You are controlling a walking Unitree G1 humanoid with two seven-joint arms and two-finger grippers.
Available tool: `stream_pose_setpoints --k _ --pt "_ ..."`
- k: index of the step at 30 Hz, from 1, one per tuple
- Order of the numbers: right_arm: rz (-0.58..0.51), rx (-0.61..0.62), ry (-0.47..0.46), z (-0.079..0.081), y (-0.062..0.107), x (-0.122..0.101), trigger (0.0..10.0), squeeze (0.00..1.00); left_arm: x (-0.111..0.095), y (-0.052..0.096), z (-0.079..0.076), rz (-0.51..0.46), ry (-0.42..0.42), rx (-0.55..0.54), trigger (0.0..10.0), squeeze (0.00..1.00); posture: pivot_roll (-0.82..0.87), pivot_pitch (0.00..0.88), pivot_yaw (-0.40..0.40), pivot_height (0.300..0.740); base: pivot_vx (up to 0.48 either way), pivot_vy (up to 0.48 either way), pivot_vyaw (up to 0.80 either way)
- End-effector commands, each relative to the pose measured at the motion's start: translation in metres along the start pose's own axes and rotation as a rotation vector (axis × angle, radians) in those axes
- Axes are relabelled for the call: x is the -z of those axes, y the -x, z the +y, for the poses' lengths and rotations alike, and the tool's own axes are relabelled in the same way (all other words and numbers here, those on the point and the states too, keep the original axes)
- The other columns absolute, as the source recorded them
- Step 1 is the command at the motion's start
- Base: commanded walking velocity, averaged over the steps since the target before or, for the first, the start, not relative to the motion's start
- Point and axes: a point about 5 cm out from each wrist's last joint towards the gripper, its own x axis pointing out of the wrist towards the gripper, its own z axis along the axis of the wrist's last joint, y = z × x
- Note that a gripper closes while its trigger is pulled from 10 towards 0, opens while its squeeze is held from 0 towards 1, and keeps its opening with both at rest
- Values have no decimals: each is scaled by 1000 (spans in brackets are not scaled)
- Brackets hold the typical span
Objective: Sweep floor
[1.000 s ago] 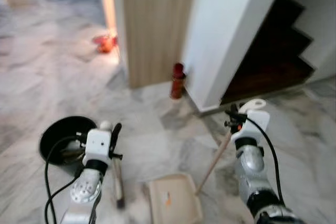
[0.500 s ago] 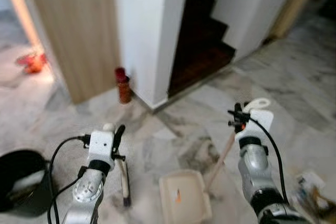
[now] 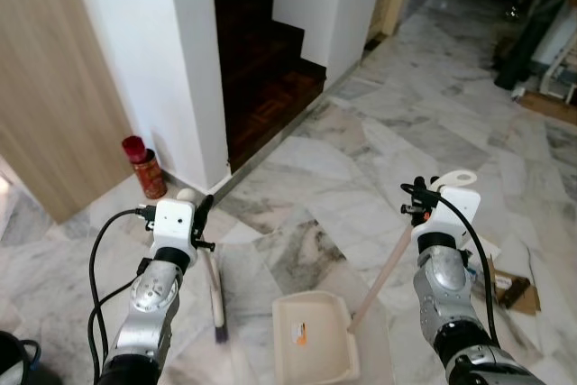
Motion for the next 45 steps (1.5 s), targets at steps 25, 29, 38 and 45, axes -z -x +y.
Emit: stream_pose_setpoints --k 25,29,38,45 --pt "-15 38 61 -28 2 -1 10000 0 1 -9 21 -46 52 -143 10000 0 23 0 -49 740 0 0 -800" --pt "-22 42 58 -28 2 -2 10000 0 2 -8 23 -50 54 -150 10000 0 20 0 -43 740 0 0 -800" --pt "-12 39 71 -35 7 2 10000 0 9 0 10 -50 65 -148 10000 0 16 0 -70 740 0 0 -800" --pt "-29 49 78 -39 7 -1 10000 0 11 1 4 -44 69 -135 10000 0 11 0 -77 740 0 0 -200"
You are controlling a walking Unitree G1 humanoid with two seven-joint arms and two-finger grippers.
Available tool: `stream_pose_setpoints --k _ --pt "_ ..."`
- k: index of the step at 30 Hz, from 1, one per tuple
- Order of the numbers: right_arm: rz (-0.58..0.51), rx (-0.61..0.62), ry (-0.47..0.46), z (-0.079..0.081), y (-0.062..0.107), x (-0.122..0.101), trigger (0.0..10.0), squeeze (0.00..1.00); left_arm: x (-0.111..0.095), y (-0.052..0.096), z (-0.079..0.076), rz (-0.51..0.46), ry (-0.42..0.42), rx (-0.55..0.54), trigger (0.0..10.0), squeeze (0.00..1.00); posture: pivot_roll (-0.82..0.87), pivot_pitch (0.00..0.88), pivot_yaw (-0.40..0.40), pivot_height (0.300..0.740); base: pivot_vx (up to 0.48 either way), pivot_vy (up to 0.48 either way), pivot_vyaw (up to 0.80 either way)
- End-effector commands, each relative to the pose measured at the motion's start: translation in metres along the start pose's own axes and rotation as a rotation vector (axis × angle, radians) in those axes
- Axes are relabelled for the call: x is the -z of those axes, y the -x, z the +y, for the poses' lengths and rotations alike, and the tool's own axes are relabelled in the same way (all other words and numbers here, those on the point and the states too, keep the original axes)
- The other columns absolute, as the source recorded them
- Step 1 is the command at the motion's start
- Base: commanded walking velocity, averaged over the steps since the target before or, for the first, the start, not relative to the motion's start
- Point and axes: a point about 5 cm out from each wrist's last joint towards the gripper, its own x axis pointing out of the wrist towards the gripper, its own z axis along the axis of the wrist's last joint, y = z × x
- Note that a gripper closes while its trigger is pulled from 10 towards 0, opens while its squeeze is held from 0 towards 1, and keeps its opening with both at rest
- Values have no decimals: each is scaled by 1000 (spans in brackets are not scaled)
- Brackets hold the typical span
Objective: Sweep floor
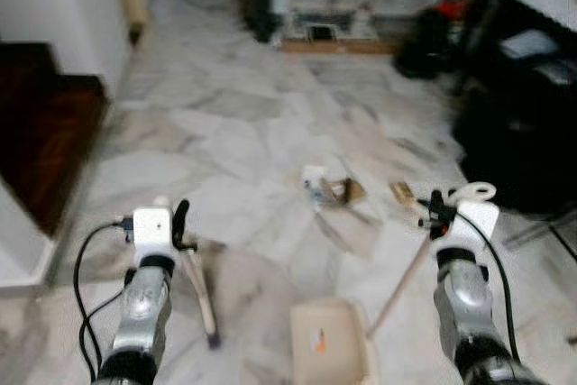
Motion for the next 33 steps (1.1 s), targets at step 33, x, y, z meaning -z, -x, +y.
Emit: stream_pose_setpoints --k 33 --pt "-67 -33 -26 16 -5 -13 10000 0 -11 -8 -4 -44 -34 63 10000 0 -30 0 -38 740 88 0 0"
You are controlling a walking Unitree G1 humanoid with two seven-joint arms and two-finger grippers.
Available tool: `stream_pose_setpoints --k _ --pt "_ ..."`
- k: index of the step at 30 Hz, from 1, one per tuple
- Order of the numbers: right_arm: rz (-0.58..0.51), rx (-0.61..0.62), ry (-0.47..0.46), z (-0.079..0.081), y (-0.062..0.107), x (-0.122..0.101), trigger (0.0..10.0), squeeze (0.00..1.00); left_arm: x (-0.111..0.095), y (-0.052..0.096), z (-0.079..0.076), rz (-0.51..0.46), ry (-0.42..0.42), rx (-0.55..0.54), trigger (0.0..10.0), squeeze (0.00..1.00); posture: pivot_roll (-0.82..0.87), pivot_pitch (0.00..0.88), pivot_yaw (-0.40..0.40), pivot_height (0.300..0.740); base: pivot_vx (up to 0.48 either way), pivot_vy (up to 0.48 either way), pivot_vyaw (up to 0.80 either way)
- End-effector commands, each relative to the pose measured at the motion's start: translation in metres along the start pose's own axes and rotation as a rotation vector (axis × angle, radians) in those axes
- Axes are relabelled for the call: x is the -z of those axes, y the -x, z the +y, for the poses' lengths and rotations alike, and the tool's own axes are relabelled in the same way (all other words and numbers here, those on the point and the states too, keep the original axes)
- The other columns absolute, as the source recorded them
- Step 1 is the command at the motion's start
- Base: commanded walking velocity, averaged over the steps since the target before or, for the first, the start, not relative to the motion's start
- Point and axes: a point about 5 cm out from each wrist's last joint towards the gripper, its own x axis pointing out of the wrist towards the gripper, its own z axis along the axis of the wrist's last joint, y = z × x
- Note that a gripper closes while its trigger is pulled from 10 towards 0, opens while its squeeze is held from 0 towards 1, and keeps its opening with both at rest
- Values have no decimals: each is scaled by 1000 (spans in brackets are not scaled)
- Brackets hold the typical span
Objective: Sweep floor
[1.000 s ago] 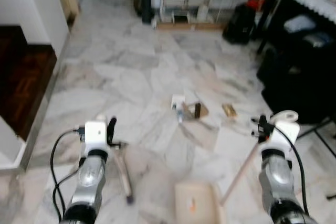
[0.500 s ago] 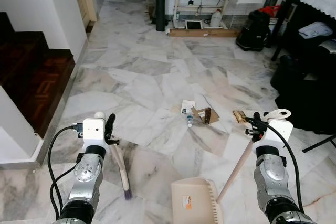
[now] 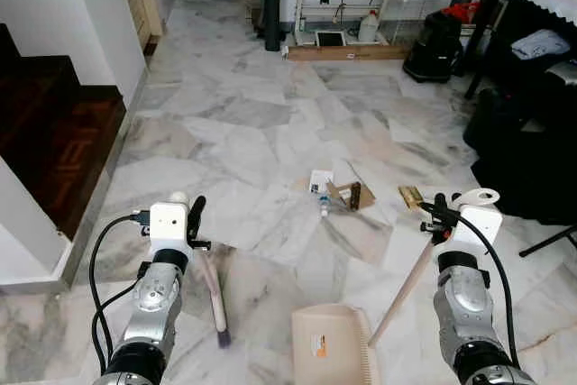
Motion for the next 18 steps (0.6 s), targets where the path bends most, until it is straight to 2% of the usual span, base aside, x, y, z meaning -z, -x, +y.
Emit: stream_pose_setpoints --k 1,18 --pt "-50 -11 0 2 -6 -11 10000 0 -7 -3 -1 -32 -19 10 10000 0 -30 0 -38 740 409 0 0" --pt "-49 -22 -6 8 -6 -11 10000 0 -7 -4 1 -30 -17 1 10000 0 -21 0 -40 740 469 0 0"
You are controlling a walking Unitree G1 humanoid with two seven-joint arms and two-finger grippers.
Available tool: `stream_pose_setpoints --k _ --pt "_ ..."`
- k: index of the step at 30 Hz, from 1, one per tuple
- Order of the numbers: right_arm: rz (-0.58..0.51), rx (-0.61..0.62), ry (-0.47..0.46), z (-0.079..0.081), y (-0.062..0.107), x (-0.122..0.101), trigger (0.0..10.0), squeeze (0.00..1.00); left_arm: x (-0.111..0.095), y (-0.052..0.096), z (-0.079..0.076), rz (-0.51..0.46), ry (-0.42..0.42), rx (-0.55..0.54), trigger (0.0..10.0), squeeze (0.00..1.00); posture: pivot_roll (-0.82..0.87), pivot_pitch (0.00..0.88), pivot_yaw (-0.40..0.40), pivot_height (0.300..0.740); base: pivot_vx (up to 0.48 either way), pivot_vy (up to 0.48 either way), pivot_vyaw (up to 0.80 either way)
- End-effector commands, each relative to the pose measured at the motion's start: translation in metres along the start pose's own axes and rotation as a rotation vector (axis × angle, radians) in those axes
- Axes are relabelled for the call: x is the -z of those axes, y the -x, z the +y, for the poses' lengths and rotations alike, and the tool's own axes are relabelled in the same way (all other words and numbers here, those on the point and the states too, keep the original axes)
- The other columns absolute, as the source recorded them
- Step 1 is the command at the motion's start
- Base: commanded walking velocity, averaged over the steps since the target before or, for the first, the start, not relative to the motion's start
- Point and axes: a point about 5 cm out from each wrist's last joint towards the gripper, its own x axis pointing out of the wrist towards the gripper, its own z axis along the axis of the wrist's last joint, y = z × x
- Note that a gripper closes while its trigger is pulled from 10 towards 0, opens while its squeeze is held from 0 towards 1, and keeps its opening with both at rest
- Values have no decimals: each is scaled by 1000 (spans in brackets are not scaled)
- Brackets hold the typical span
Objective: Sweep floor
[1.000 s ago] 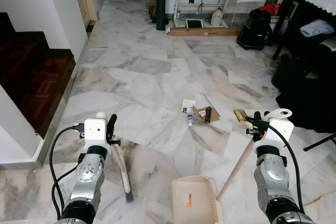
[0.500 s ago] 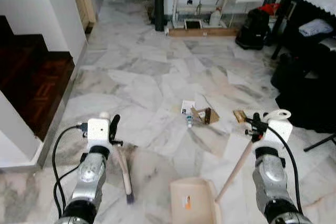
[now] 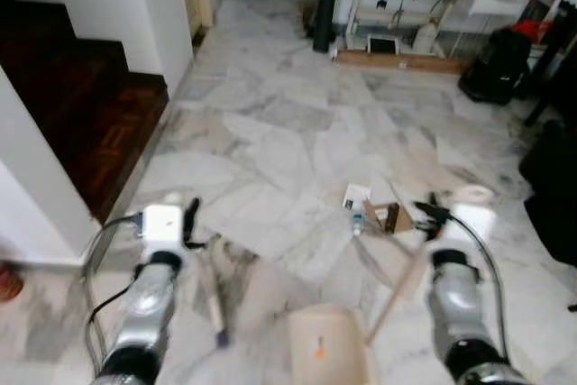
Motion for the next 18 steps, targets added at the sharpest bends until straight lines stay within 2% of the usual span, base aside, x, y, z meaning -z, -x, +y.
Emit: stream_pose_setpoints --k 1,18 --pt "-33 42 15 -15 -4 -8 10000 0 -12 -7 -14 -49 12 39 10000 0 -21 0 -40 740 480 0 0" --pt "-35 35 12 -11 -5 -9 10000 0 -12 -8 -15 -52 10 38 10000 0 -22 0 -45 740 480 0 0"
